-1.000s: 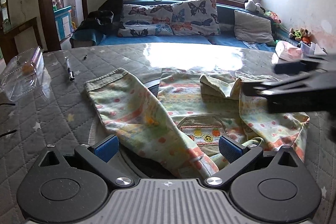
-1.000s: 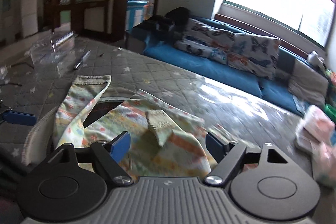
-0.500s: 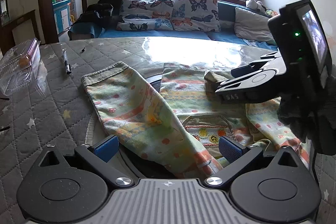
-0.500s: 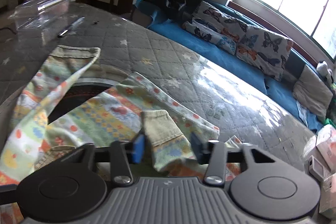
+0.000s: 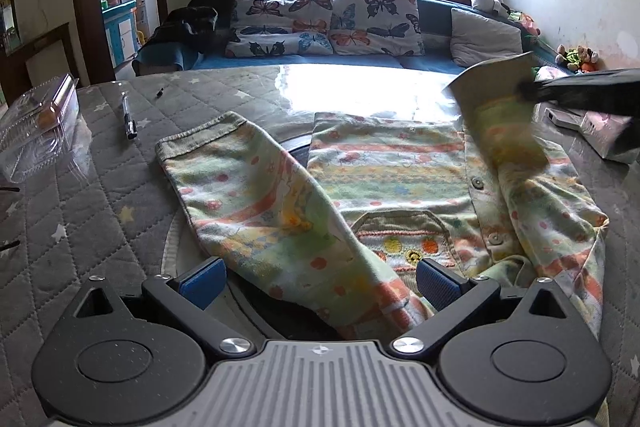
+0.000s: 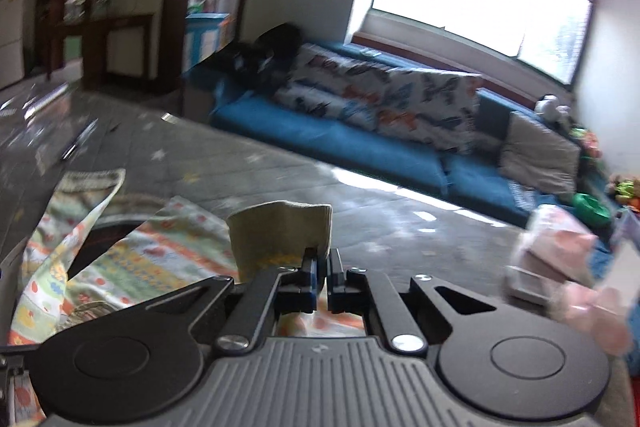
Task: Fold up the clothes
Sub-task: 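Grasp the corduroy cuff with the right tool and lift to spread the shirt, then open the right tool and release the cuff onto the table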
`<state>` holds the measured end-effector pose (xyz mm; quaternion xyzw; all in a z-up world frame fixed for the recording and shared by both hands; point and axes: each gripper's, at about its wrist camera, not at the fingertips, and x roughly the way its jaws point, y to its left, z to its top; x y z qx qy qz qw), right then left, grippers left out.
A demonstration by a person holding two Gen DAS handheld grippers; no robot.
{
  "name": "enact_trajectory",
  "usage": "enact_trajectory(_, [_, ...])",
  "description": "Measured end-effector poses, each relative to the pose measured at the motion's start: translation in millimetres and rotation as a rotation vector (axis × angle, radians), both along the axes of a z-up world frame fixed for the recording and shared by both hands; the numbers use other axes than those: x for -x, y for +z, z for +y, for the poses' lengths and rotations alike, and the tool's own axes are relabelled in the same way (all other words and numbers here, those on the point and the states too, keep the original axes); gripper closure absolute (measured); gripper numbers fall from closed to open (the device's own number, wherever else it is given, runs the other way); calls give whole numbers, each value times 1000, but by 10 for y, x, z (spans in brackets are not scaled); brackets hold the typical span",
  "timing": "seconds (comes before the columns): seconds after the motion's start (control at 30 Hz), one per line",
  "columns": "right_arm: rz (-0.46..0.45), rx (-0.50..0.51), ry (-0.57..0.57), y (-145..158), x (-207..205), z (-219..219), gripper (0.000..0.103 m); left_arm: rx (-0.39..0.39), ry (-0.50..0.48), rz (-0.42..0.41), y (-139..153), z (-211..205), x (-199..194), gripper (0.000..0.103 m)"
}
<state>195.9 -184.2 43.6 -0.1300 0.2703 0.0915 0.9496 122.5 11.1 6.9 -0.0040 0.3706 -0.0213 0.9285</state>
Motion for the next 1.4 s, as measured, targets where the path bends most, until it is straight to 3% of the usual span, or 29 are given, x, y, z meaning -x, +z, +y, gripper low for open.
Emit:
enact_trajectory(0.4, [-67,-23,-273,324,1141,-1278,99,-35,7,-4,-12,-12,53,1])
enact_trajectory(0.7, [-23,-33,-456,59,1963,-1788,99,-72,-6,2,-35,-55,142,1])
enact_trajectory(0.83, [41,-42,-540,-157,2269,-2012,100,-86,-13,8,-50,-58,181,1])
enact_trajectory(1.0, [166,-45,-612,-515,2385,-2193,98,-99,-20,7,-32,-56,215,1])
enact_trajectory(1.13, [217,-37,-639,-619,2379,-2233,80,-103,-26,-3,22,-40,233,0])
enact_trajectory(1.3, [155,-24,-716,-474,2409,-2318,77,-110,-30,-15,82,-12,226,0])
enact_trajectory(1.4, [132,-62,-668,-421,2356,-2281,77,-110,-23,-26,123,-4,200,0])
